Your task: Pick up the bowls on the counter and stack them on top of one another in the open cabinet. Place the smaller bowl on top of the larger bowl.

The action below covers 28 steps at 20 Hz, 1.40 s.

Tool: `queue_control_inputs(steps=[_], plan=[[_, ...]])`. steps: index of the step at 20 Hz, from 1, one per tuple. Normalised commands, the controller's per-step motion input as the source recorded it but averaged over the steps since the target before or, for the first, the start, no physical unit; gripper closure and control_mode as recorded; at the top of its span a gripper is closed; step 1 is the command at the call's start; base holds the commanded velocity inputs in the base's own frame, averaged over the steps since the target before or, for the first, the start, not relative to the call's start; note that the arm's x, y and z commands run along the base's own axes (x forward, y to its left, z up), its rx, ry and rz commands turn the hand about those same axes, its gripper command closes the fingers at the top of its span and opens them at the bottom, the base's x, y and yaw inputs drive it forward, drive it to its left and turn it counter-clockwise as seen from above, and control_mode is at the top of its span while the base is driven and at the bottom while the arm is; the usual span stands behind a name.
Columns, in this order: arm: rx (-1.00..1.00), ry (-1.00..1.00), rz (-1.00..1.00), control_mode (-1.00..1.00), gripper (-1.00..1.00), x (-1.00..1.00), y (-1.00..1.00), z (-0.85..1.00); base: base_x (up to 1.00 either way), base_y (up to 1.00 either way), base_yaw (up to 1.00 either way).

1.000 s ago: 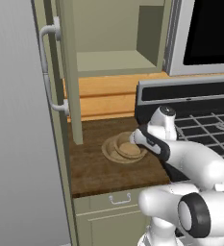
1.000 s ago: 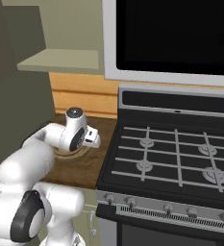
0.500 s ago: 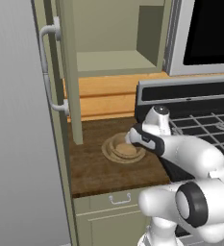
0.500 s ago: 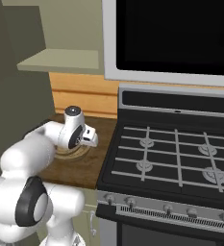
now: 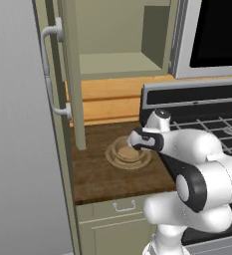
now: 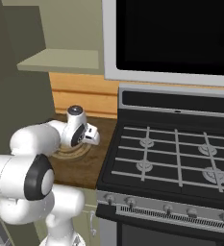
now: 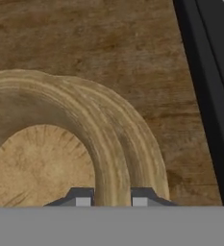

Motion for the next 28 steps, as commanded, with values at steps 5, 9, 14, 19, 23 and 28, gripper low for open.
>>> queue_control_inputs(steps=[5,9,14,19,23,28], plan=[[0.0,0.05,0.0,-1.0,-1.0,0.06,0.01,-0.27,0.0,0.0,0.0],[0.0,0.0,-0.03,-1.0,-1.0,0.0,0.0,0.05,0.0,0.0,0.0],[0.02,0.0,-0.08,-1.0,-1.0,-0.13,-0.49,0.57,0.0,0.0,0.0],[0.13,0.12,-0.09,-1.0,-1.0,-0.16,-0.41,-0.04,0.0,0.0,0.0],[0.31,0.13,0.0,-1.0,-1.0,0.04,0.14,-0.48,0.0,0.0,0.0],[0.24,0.03,0.0,-1.0,-1.0,0.03,0.11,-0.31,0.0,0.0,0.0]])
